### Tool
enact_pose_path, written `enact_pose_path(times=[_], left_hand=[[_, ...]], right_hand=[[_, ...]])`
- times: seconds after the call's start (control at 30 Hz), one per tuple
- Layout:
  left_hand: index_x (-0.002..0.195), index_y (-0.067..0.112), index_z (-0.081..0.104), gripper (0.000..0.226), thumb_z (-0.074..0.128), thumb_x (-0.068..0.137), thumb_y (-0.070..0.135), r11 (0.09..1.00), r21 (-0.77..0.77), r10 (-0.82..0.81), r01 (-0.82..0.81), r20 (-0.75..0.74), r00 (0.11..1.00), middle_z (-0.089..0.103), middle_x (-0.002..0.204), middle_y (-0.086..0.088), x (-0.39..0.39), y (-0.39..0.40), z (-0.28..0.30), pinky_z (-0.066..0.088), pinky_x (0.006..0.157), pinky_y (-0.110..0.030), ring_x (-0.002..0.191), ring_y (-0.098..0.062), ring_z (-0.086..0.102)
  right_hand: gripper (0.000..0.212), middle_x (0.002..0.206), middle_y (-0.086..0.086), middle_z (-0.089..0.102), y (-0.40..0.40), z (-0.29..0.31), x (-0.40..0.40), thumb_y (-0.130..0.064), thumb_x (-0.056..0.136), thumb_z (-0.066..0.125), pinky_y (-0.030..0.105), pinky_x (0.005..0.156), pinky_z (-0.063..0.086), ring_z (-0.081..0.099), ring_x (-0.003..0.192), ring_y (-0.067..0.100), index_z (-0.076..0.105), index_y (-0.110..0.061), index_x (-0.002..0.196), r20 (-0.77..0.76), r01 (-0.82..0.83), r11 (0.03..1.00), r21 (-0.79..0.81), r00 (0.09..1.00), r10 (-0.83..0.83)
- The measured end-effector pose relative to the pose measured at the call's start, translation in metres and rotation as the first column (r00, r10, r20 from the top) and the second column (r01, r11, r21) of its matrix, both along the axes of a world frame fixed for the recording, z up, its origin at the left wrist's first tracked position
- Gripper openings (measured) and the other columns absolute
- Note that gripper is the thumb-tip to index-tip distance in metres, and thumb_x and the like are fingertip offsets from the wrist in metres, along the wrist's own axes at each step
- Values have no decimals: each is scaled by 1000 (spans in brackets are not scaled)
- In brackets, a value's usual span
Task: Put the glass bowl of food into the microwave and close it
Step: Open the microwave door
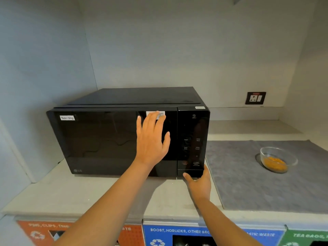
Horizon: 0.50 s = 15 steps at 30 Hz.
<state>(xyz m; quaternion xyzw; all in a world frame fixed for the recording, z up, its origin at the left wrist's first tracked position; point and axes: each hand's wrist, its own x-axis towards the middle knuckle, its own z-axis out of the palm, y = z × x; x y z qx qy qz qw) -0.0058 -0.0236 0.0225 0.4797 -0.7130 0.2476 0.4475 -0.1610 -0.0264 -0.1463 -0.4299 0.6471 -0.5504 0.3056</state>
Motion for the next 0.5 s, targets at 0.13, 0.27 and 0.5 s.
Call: enact_pose_path(times=[0.13, 0.27, 0.5], left_hand=[[125, 9, 52, 51, 60, 80, 31, 998, 25, 56, -57, 28, 998, 53, 133, -15, -7, -5, 2, 23, 110, -55, 128, -31, 45], [132, 12, 47, 59, 57, 81, 41, 991, 31, 128, -131, 88, 988, 47, 141, -14, -14, -12, 3, 18, 110, -55, 134, -32, 39], [136, 18, 44, 65, 56, 80, 50, 976, 1, 214, -216, 103, 971, 44, 144, -13, -21, -20, -2, 10, 108, -58, 136, -33, 36]], right_hand=[[73, 133, 0, 55, -2, 0, 0, -32, 73, 76, 39, 98, 48, 55, 120, 23, 36, -27, 134, -22, 5, 1000, -3, 1000, -5], [75, 136, 0, 52, -3, 0, 2, -35, 74, 74, 40, 99, 48, 55, 121, 25, 32, -28, 136, -34, 7, 1000, 6, 999, -6], [73, 136, 2, 51, -8, -2, 2, -35, 76, 73, 42, 98, 48, 56, 121, 27, 31, -26, 135, -46, 20, 999, 32, 999, -18]])
